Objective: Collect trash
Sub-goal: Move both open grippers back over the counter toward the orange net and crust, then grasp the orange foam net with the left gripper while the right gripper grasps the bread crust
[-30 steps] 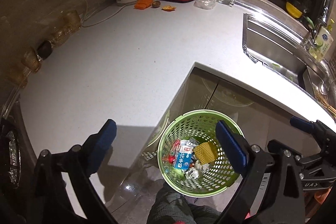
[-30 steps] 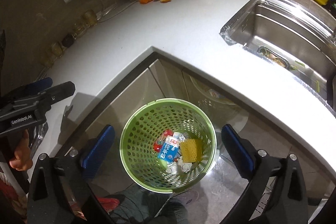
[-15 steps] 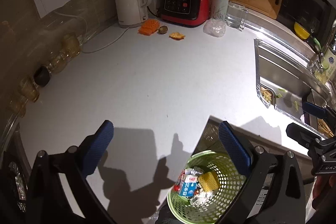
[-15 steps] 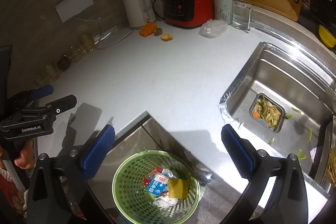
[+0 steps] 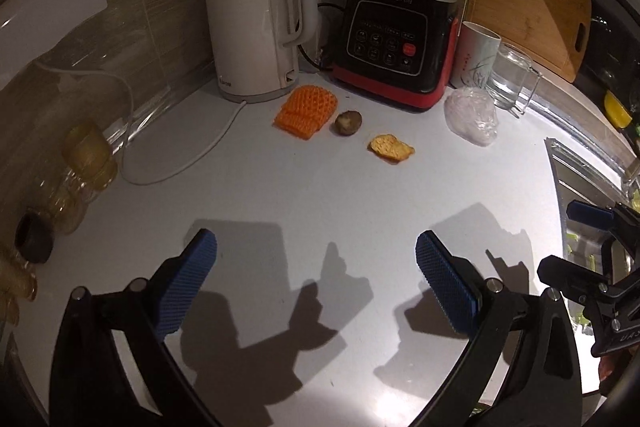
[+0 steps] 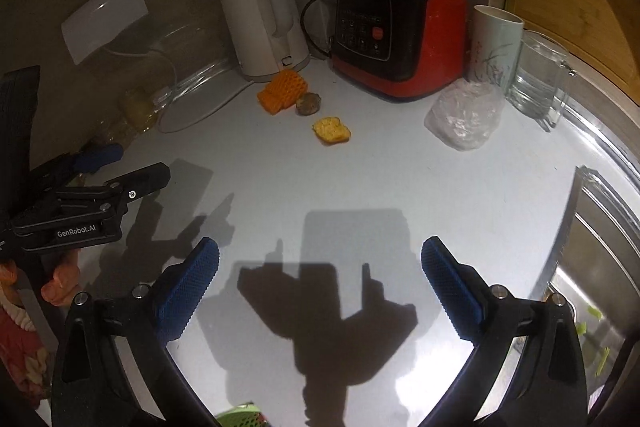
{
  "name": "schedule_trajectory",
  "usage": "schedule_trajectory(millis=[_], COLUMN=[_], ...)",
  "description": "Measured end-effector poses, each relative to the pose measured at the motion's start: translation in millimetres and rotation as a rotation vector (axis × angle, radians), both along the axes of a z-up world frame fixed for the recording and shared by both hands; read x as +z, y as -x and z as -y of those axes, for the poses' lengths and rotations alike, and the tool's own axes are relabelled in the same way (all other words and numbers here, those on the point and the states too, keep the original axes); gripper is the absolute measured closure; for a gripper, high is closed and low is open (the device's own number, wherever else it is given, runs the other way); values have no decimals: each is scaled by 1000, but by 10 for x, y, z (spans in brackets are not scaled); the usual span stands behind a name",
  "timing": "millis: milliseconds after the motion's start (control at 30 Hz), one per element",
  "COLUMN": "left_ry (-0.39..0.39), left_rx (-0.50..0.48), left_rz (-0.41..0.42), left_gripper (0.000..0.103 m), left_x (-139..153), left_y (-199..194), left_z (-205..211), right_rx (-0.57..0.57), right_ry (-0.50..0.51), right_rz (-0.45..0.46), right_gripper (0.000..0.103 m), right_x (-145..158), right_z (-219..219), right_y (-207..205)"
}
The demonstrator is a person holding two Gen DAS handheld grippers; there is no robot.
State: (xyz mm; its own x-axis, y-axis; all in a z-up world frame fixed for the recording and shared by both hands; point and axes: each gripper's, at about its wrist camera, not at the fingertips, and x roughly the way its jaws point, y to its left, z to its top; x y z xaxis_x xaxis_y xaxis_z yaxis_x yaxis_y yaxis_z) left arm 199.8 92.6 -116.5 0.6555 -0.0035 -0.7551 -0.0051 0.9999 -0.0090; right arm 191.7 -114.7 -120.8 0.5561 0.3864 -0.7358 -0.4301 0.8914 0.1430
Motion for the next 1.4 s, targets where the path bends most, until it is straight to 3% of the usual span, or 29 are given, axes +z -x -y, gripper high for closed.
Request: schedule_trajectory(millis=[233, 467, 667, 800, 967, 1033, 1167, 1400], left_ry=[7, -6, -11, -16, -24, -21, -23, 20], left_rx=[-37, -97, -166, -183, -196, -205, -218, -226], left_rz=[-5, -6, -19, -28, -29, -28, -38, -73], left_gripper=[7, 7, 7, 7, 7, 7, 9, 47], left_x=[-328, -534, -664, -759, -848, -870, -957, -1048], left_y=[-797, -1385, -1682, -1847, -2050, -2120, -2286, -2451], left_z=[-312, -395, -375, -355, -355, -357, -331, -370], right_rx=[51, 82, 90, 88, 78, 72, 53, 37], right_ry=[39, 83, 124, 164, 147, 127, 103, 56], right_rz=[-17, -72, -92, -101, -98, -98, -113, -127], right_gripper=[3, 27, 38, 64, 77, 88, 91, 94], right_x=[-286, -524, -654, -718, -706, -672, -653, -624], right_z=[-355, -648, -768, -829, -806, -777, -738, -706], right_y=[-869, -1424, -1630, -1681, -1679, -1675, -1705, -1751])
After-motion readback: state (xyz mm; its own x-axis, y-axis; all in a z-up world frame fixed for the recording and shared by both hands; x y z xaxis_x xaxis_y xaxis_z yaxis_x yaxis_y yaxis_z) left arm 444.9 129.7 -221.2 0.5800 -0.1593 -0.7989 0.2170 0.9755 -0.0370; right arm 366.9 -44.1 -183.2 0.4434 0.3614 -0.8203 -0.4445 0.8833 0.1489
